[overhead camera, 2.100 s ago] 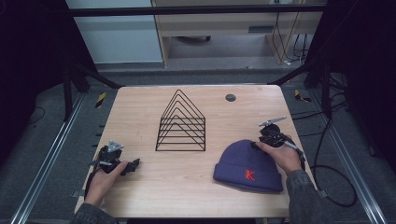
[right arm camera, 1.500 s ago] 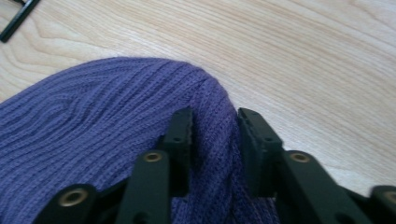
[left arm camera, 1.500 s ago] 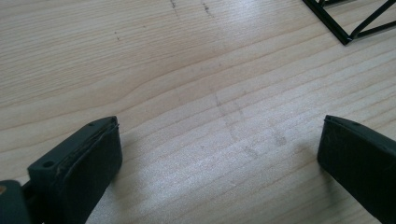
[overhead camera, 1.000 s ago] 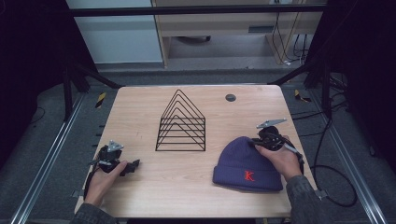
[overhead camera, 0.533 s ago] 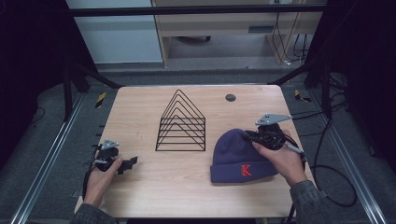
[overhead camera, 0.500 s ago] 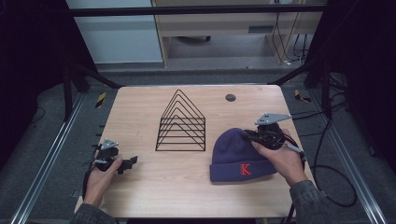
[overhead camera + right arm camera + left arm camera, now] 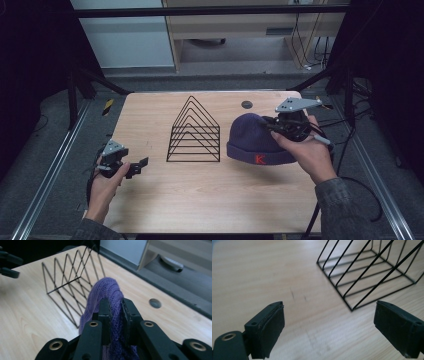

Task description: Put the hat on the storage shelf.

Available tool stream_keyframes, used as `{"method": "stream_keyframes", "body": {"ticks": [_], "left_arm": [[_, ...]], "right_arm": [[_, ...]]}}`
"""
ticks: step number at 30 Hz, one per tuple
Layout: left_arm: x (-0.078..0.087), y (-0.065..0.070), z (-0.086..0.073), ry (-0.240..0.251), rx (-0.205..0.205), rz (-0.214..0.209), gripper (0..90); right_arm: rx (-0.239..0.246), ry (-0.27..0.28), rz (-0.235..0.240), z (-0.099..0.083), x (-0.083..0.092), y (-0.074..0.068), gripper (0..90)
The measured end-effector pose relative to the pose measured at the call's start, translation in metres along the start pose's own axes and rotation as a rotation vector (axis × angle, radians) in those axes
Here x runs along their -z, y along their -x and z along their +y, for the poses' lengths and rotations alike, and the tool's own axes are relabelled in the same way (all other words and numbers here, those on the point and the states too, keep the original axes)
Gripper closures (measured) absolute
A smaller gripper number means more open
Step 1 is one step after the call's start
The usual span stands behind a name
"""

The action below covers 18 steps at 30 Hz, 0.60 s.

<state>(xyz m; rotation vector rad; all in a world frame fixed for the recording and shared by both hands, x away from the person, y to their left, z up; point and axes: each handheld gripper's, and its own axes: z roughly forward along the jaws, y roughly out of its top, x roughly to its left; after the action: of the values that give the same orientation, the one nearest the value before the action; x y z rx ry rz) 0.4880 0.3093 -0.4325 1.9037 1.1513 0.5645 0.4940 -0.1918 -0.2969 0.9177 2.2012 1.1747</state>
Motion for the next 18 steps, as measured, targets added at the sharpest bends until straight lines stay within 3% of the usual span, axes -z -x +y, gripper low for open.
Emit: {"method": "stream_keyframes", "body": {"ticks": [2,3,4,5,10,12,15,18], "left_arm": [[0.002,0.001,0.007,-0.001,-0.015,-0.001,9.2],[0.005,0.003,0.019,-0.001,-0.037,-0.003,9.2],[0.009,0.006,0.04,-0.002,-0.084,-0.016,9.0],[0.009,0.006,0.04,-0.002,-0.084,-0.016,8.9],[0.009,0.002,0.08,-0.024,-0.19,-0.039,8.5],[0.006,-0.004,0.091,-0.03,-0.178,-0.064,8.5],[0.009,-0.01,0.102,0.005,-0.139,-0.063,8.8],[0.01,-0.014,0.107,0.024,-0.106,-0.063,9.3]], "right_arm": [[-0.004,0.004,-0.005,0.003,0.002,0.002,79.3],[-0.006,0.009,-0.012,0.005,0.004,0.004,79.3],[-0.022,0.022,-0.022,0.01,0.007,0.009,79.3],[-0.022,0.022,-0.022,0.01,0.007,0.009,79.3],[-0.052,0.063,-0.046,0.023,0.005,0.021,79.2],[-0.059,0.071,-0.048,0.023,0.004,0.023,79.2],[-0.09,0.085,-0.049,0.028,-0.002,0.026,79.2],[-0.082,0.082,-0.07,0.035,-0.002,0.024,79.3]]}}
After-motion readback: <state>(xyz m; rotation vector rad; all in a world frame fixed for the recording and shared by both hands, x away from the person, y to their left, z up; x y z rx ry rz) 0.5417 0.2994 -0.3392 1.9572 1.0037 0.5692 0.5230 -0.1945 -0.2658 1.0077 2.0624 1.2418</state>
